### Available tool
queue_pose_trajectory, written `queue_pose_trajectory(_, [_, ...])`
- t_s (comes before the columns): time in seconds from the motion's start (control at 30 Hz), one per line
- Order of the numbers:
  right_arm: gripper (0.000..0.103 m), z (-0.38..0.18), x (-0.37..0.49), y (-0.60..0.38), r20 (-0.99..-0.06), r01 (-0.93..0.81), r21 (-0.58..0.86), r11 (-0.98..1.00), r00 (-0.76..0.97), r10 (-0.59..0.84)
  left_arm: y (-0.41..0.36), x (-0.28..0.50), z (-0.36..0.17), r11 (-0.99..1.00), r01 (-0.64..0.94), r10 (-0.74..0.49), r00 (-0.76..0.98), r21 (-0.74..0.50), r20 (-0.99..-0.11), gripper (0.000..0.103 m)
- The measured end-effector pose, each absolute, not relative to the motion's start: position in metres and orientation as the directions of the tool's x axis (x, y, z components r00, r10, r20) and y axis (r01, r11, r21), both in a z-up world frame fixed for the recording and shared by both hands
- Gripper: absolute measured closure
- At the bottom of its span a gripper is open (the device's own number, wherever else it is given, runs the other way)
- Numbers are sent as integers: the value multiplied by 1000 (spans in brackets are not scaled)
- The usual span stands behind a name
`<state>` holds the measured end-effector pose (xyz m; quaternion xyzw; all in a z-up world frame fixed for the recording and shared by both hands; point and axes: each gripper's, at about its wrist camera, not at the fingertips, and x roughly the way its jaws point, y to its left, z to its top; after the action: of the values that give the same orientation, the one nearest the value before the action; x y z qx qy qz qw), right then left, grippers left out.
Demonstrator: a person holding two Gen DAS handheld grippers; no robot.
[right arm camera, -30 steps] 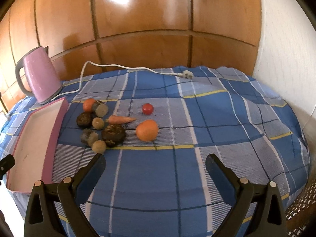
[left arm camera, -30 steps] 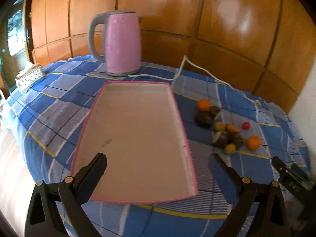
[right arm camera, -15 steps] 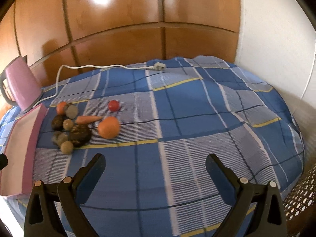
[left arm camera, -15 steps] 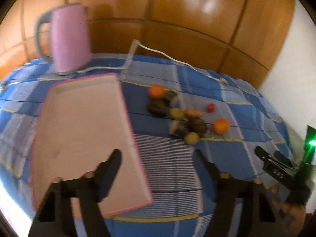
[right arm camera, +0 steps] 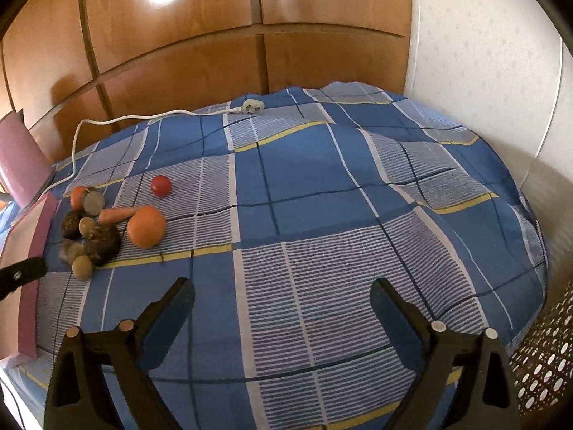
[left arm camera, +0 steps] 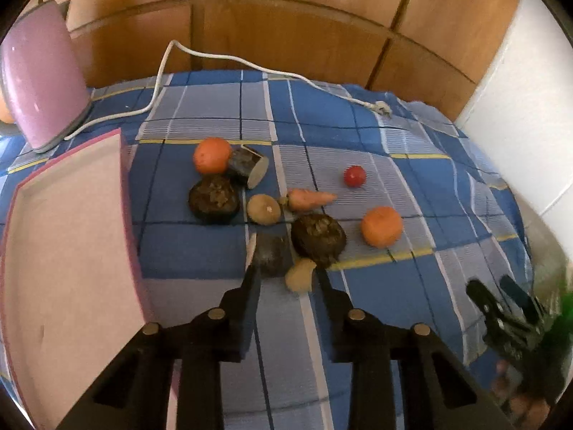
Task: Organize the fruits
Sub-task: 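Reach the left gripper to the cut cylindrical piece and grasp it, then carry the cut piece with the left gripper into the tray and release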
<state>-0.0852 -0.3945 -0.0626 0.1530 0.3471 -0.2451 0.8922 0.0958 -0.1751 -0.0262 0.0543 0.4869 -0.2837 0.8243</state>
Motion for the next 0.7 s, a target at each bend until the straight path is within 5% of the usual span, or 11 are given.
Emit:
queue_pose_trajectory(0.2, [12, -67, -82, -396, -695, 532, 104, 840, 643, -322, -190, 113, -35, 822, 549, -409, 380, -154, -830, 74])
queue_pose_trajectory(0.3, [15, -69, -80, -398, -696, 529, 102, 843, 643, -319, -185, 120, -36, 822, 538, -430, 371, -187, -823, 86])
queue_pose_trajectory(0.4, [17, -71, -79, -400, -701, 527, 104, 843, 641, -314, -175, 118, -35, 817, 526, -461, 354, -234, -814, 85])
queue_pose_trajectory(0.53, [17, -75, -77, -400, -708, 528, 97, 844, 632, -314, -174, 114, -34, 814, 551, -442, 380, -185, -812, 64])
queue_pose_trajectory(0.7, [17, -80, -75, -398, -721, 529, 100, 843, 622, -305, -178, 116, -41, 801, 570, -439, 357, -180, -824, 60])
